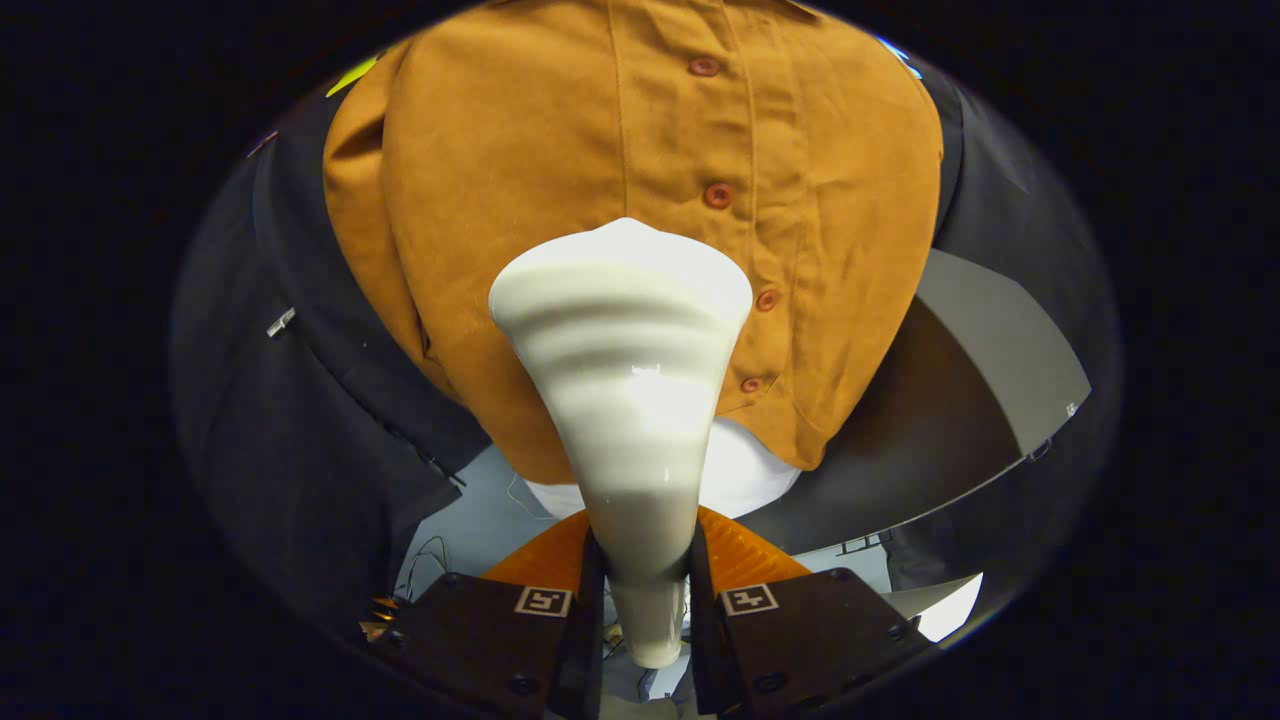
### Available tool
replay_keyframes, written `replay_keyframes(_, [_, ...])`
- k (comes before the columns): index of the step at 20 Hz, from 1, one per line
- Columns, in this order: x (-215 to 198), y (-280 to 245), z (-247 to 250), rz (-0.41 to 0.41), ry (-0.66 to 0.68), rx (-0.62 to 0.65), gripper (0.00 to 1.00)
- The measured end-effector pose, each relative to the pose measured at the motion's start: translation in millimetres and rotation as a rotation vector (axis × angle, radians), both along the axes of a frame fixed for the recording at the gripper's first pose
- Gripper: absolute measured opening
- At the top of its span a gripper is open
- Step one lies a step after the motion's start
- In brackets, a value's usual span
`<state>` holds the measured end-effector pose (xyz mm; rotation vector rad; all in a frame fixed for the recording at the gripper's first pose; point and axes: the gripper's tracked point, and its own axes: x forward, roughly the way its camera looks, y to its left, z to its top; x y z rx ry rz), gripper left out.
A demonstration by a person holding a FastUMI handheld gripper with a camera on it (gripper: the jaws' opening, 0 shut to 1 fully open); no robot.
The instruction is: Iron the clothes twice with a garment steamer, once on the left side and once on the right side.
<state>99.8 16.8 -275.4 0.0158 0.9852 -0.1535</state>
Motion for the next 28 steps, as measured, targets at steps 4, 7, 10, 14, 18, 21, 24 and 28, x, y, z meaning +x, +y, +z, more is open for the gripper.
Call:
replay_keyframes(4, [14, -19, 44, -0.019, -0.097, -0.012, 0.39])
replay_keyframes(7, [20, -35, 80, -0.033, -0.169, -0.022, 0.39])
replay_keyframes(10, [26, -51, 115, -0.037, -0.245, -0.035, 0.39])
replay_keyframes(14, [26, -71, 165, -0.047, -0.356, -0.059, 0.39])
replay_keyframes(18, [22, -91, 199, -0.07, -0.45, -0.082, 0.39])
replay_keyframes(21, [19, -99, 226, -0.072, -0.515, -0.088, 0.39])
replay_keyframes(24, [16, -104, 247, -0.069, -0.574, -0.093, 0.39])
replay_keyframes(28, [15, -106, 271, -0.056, -0.649, -0.096, 0.39])
